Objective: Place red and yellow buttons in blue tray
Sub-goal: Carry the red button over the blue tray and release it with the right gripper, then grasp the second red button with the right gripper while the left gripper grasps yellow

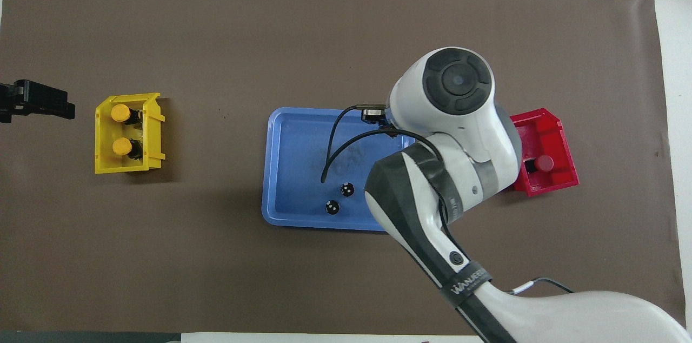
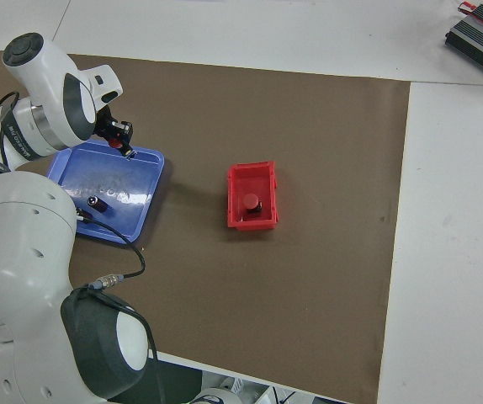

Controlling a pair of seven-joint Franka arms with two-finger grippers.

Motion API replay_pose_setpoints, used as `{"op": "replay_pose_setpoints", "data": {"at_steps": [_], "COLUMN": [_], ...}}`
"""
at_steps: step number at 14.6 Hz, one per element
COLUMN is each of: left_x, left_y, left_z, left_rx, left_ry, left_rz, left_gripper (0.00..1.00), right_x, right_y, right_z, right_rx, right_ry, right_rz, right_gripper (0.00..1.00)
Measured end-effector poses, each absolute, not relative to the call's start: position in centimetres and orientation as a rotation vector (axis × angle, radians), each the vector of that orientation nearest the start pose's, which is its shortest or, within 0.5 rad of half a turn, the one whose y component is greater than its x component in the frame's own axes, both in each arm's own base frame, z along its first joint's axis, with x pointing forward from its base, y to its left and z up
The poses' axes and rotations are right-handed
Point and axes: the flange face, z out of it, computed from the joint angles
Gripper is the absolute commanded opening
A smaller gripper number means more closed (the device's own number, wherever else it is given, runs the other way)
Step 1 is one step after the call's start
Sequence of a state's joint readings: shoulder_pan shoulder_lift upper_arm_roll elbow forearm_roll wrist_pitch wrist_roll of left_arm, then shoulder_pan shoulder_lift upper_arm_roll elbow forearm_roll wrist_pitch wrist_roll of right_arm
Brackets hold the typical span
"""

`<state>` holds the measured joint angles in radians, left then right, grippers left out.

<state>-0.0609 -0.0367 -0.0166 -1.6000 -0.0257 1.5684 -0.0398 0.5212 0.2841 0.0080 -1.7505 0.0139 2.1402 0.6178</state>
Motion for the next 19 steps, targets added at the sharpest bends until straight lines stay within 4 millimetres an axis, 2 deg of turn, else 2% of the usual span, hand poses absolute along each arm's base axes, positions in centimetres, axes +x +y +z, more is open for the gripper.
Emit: {"op": "replay_pose_setpoints", "data": {"at_steps": [1, 3, 4, 5, 6, 9, 11, 12, 13, 14, 15, 16, 17, 19], "left_x": [54.1, 54.1, 54.1, 54.1, 54.1, 54.1, 54.1, 54.1, 54.1, 54.1, 54.1, 54.1, 54.0, 53.8], "left_y": [-4.5, -4.5, -4.5, -4.5, -4.5, -4.5, -4.5, -4.5, -4.5, -4.5, -4.5, -4.5, -4.5, -4.5], "left_z": [63.1, 63.1, 63.1, 63.1, 63.1, 63.1, 63.1, 63.1, 63.1, 63.1, 63.1, 63.1, 63.0, 62.6], "left_rx": [-3.166, -3.166, -3.166, -3.166, -3.166, -3.166, -3.166, -3.166, -3.166, -3.166, -3.166, -3.166, -3.166, -3.165], "left_ry": [0.060, 0.060, 0.060, 0.060, 0.060, 0.060, 0.060, 0.060, 0.060, 0.060, 0.060, 0.060, 0.060, 0.068], "left_rz": [-0.006, -0.006, -0.006, -0.006, -0.005, -0.005, -0.005, -0.005, -0.005, -0.005, -0.005, -0.004, 0.008, 0.028], "left_gripper": [1.00, 1.00, 1.00, 1.00, 1.00, 1.00, 1.00, 1.00, 1.00, 1.00, 1.00, 1.00, 1.00, 1.00], "right_x": [55.3, 54.4, 54.1, 54.0, 54.0, 54.9, 56.8, 58.0, 59.3, 60.5, 61.2, 61.2, 60.3, 57.1], "right_y": [34.5, 37.0, 37.7, 37.9, 37.9, 37.0, 35.7, 34.2, 31.7, 28.0, 23.3, 18.1, 13.4, 5.8], "right_z": [40.1, 37.1, 35.9, 35.0, 34.5, 35.2, 37.4, 39.1, 40.8, 42.9, 44.9, 46.9, 48.2, 48.6], "right_rx": [-3.066, -3.074, -3.080, -3.085, -3.088, -3.077, -3.064, -3.083, -3.107, -3.125, -3.141, -3.149, -3.146, -3.113], "right_ry": [0.154, 0.163, 0.160, 0.158, 0.161, 0.189, 0.221, 0.209, 0.163, 0.106, 0.067, 0.029, -0.014, -0.082], "right_rz": [-0.117, -0.093, -0.083, -0.074, -0.070, -0.100, -0.148, -0.157, -0.158, -0.146, -0.125, -0.108, -0.091, -0.045], "right_gripper": [0.34, 0.36, 0.46, 0.69, 0.75, 0.78, 0.78, 0.78, 0.78, 0.78, 0.78, 0.78, 0.78, 0.75]}}
